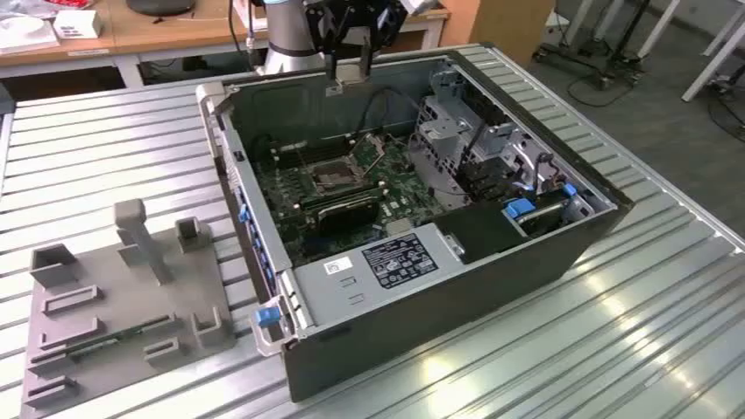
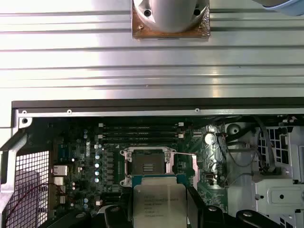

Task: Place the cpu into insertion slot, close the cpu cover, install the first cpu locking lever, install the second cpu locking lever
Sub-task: 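Place the cpu into insertion slot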

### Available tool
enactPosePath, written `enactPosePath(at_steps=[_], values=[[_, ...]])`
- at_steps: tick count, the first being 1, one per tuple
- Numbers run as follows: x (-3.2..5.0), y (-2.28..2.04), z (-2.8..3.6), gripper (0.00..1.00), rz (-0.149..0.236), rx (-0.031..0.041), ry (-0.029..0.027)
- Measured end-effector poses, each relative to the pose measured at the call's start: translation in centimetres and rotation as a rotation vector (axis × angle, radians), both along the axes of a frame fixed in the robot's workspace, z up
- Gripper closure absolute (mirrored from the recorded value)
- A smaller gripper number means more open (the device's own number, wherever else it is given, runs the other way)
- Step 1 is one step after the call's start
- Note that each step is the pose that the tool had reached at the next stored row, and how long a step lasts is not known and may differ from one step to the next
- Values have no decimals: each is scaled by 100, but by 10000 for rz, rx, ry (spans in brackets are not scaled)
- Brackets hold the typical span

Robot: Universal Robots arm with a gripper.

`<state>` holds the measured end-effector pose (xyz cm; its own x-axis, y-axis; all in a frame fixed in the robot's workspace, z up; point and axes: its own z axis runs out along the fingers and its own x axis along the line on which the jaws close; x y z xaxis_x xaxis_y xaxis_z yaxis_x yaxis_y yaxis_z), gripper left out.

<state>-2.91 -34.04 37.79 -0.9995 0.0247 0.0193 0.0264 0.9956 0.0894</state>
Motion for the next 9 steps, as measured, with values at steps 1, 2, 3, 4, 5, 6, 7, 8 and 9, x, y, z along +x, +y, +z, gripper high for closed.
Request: enactPosePath(at_steps=[1,2,3,4,5,6,7,8,9], values=[[0,0,0,46,0,-1,0],[0,0,0,46,0,0,0],[0,0,-1,46,0,-1,1],[0,0,-3,46,0,-1,0],[0,0,-5,46,0,-2,0],[0,0,-7,46,0,-1,0],[0,0,-9,46,0,-1,0],[0,0,-10,46,0,-1,0],[0,0,-10,46,0,-2,1]])
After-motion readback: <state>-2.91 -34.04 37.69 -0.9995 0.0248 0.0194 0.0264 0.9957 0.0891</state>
